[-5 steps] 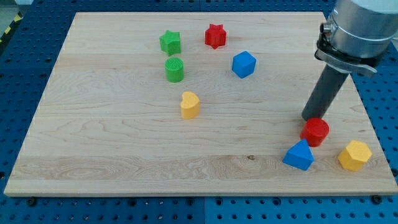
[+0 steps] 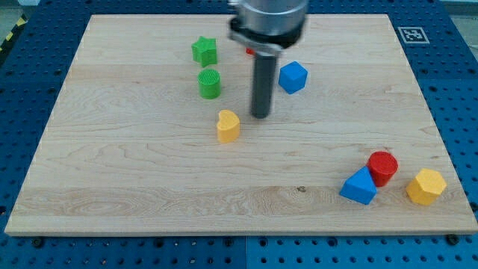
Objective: Slide the yellow heart to the red circle
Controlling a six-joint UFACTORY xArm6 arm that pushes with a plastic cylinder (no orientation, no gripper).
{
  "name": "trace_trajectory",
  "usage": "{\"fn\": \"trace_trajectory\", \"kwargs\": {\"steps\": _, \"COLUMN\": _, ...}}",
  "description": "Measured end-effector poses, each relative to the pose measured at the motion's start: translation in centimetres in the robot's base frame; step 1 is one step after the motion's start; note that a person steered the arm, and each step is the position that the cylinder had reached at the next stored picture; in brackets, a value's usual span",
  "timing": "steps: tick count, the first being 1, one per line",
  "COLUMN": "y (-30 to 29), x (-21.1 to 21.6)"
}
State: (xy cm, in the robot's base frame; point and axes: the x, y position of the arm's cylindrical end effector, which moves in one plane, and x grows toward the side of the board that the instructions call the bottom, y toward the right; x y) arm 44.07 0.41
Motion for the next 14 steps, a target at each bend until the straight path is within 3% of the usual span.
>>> {"fn": "trace_trajectory", "kwargs": {"steps": 1, "y": -6.2, "x": -0.3}}
{"fn": "trace_trajectory", "kwargs": {"steps": 4, "y": -7.3, "x": 3.9}}
{"fn": "trace_trajectory", "kwargs": {"steps": 6, "y": -6.6, "x": 4.1}}
{"fn": "trace_trajectory", "kwargs": {"steps": 9, "y": -2.6, "x": 4.1}}
{"fn": "trace_trajectory", "kwargs": {"steps": 13, "y": 7.6, "x": 0.4}}
{"fn": "trace_trajectory", "kwargs": {"steps": 14, "y": 9.2, "x": 1.2}}
